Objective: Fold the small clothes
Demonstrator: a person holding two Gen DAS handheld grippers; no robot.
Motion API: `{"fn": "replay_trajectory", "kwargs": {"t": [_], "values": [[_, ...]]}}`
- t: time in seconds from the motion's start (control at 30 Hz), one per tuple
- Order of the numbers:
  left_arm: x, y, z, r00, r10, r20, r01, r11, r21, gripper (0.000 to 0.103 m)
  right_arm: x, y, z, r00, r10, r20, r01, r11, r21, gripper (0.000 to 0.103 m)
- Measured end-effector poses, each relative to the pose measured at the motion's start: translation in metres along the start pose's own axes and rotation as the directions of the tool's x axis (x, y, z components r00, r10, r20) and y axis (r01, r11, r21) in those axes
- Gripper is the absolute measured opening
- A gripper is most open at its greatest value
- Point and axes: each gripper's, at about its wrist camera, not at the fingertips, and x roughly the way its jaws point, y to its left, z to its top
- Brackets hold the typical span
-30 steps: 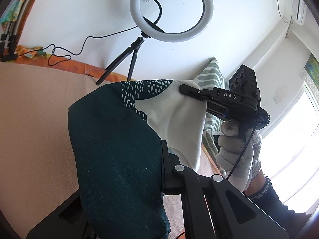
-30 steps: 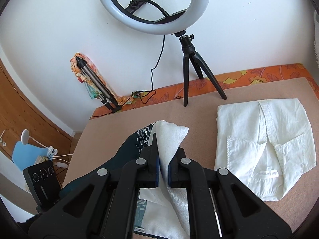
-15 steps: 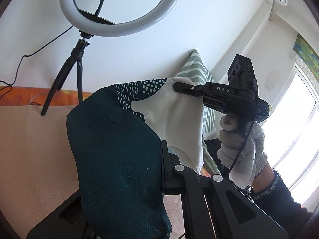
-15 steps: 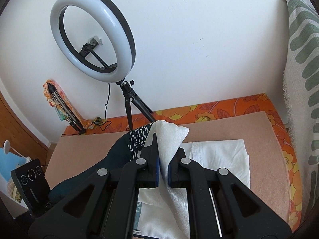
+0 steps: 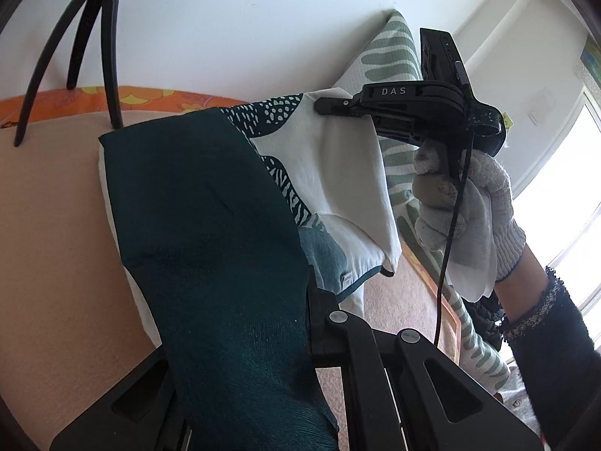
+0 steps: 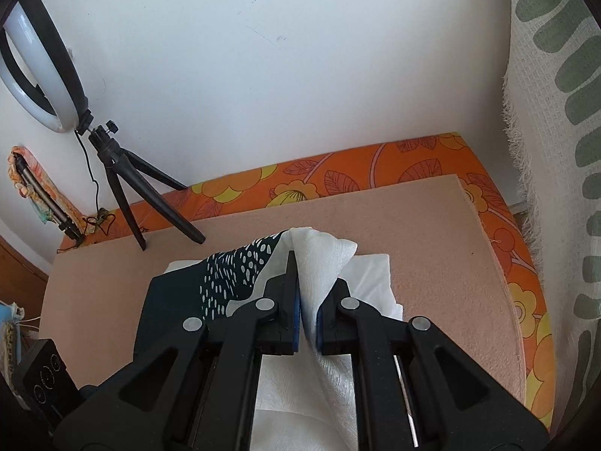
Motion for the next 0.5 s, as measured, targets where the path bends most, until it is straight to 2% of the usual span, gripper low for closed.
{"fn": "replay_trajectory", "kwargs": {"t": [0.03,0.07,0.1,0.13,0.17,0.27,0.37,0.43,0.5], "values": [[0.001,-0.003,-0.002,1.0,0.002,-0.01,-0.002,1.0,0.004,0.004,0.005,-0.004,-0.001,1.0,-0.03,-0.004,0.03,1.0,-0.002,0.007],[0.001,-0.003,-0.003,1.0,0.016,-0.019,-0.015,1.0,0.012,0.007,0.008,-0.01,-0.001,0.998,-0.066,-0.014,0.066,0.998,0.003,0.018],[-0.001,-0.004,-0.005,0.999,0.026,-0.03,-0.025,0.999,0.02,0.014,0.011,-0.017,-0.001,0.994,-0.104,-0.028,0.104,0.994,0.018,0.042],[-0.002,-0.004,-0.004,0.999,0.037,-0.036,-0.036,0.999,0.025,0.014,0.011,-0.024,-0.001,0.991,-0.134,-0.028,0.135,0.99,0.039,0.053],[-0.004,-0.005,-0.006,0.998,0.044,-0.041,-0.043,0.999,0.031,0.014,0.008,-0.03,-0.002,0.988,-0.156,-0.014,0.156,0.986,0.059,0.058],[-0.014,-0.006,-0.008,0.995,0.065,-0.076,-0.064,0.998,0.017,0.022,-0.004,-0.045,-0.006,0.987,-0.161,0.0,0.161,0.982,0.103,0.058],[-0.034,-0.009,-0.014,0.995,0.057,-0.083,-0.054,0.998,0.038,0.022,-0.015,-0.05,-0.014,0.985,-0.172,0.011,0.169,0.978,0.122,0.058],[-0.051,-0.004,-0.014,0.997,0.032,-0.076,-0.029,0.999,0.035,0.027,-0.025,-0.046,-0.023,0.986,-0.165,0.031,0.161,0.981,0.112,0.058],[-0.07,0.004,-0.012,0.998,0.032,-0.044,-0.032,0.999,0.017,0.048,-0.034,-0.035,-0.034,0.989,-0.14,0.053,0.135,0.987,0.085,0.058]]}}
